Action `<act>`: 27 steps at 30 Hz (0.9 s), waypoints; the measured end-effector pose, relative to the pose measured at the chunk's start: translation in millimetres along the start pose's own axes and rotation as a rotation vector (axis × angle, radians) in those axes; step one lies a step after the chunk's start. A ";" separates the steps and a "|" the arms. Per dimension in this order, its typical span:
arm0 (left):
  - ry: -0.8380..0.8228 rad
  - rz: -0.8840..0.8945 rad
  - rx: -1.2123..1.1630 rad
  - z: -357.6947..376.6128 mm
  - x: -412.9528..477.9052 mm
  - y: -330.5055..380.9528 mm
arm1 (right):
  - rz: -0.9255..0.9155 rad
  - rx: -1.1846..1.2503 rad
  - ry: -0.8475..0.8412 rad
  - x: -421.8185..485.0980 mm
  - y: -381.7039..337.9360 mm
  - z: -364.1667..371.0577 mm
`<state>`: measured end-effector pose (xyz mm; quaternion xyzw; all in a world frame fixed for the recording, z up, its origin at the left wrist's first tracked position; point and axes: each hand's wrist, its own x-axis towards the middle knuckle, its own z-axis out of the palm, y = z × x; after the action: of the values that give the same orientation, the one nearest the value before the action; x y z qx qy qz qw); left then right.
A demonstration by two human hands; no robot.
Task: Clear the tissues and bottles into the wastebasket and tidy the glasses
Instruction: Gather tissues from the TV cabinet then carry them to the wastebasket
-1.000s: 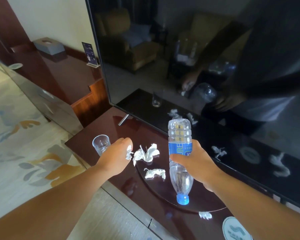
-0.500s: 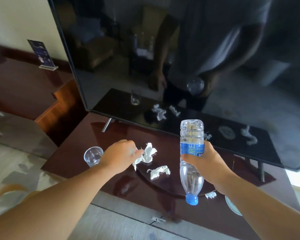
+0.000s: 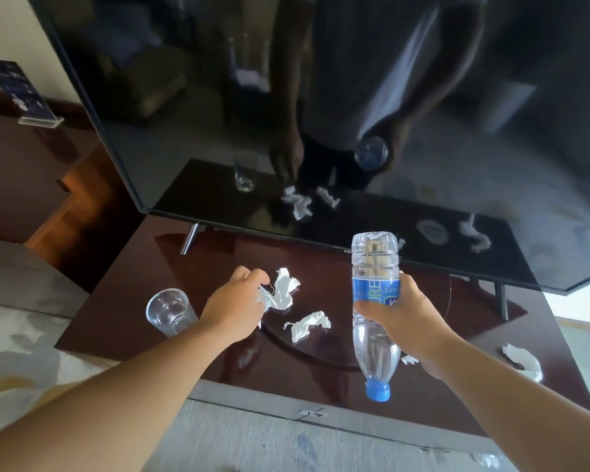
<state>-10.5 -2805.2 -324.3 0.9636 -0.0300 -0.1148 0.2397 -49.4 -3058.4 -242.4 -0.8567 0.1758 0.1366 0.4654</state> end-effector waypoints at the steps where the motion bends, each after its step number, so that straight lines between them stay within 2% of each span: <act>1: -0.016 -0.010 0.012 3.4 2.0 2.2 | 0.008 0.008 -0.001 0.9 2.5 -0.7; 10: -0.129 0.031 0.218 33.6 20.0 24.3 | 0.054 0.037 -0.007 9.5 23.4 -7.2; 14: -0.144 -0.029 0.260 41.9 23.1 27.1 | 0.062 0.026 -0.002 12.3 29.4 -9.5; 20: -0.077 -0.063 0.233 45.1 22.7 22.3 | 0.070 0.023 -0.003 12.4 31.8 -9.5; 27: 0.105 -0.009 0.046 24.0 22.2 25.1 | 0.059 0.022 -0.012 9.1 28.3 -11.4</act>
<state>5.4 -2840.9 -337.7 0.9736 -0.0155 -0.0645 0.2184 -52.5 -3083.9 -261.2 -0.8451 0.1996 0.1533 0.4717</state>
